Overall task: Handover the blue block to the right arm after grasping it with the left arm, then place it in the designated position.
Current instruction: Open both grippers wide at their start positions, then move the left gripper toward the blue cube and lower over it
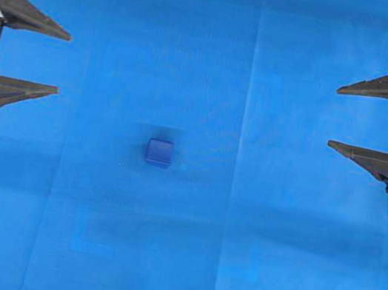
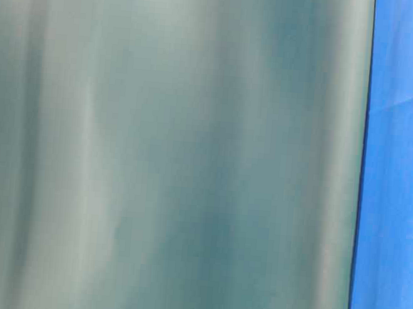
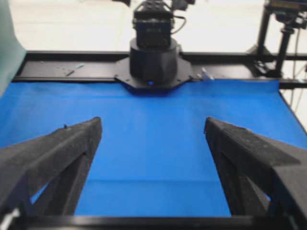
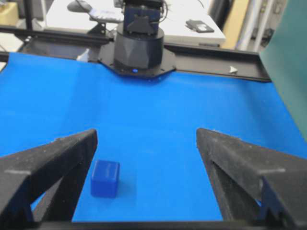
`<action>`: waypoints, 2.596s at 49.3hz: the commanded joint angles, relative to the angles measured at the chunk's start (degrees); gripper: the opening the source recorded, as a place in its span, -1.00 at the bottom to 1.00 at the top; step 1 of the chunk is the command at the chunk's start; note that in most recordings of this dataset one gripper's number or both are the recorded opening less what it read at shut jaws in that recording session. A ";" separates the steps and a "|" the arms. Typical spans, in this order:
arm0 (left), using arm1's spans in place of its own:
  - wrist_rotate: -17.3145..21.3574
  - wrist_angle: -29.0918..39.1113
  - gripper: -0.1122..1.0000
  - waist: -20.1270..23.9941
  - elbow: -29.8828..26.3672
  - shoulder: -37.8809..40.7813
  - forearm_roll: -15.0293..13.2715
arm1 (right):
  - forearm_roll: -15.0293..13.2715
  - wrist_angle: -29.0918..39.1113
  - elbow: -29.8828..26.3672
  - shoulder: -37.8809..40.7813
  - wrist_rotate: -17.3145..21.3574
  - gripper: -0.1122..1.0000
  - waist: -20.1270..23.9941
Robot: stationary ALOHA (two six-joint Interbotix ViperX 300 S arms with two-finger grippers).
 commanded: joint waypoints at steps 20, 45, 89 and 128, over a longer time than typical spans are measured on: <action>-1.14 -5.45 0.85 0.35 -11.95 21.97 0.09 | 0.18 -0.44 -2.02 0.35 0.09 0.97 -0.26; -1.14 -0.97 0.85 0.09 -18.90 28.39 0.09 | 0.26 -0.18 -2.20 0.35 0.09 0.97 -0.26; -3.08 50.54 0.84 -2.72 -42.36 34.89 0.09 | 0.35 1.05 -2.29 0.35 0.26 0.97 -0.26; -2.90 65.48 0.84 -3.96 -50.98 39.90 0.09 | 0.35 1.32 -2.46 1.05 0.18 0.97 -0.44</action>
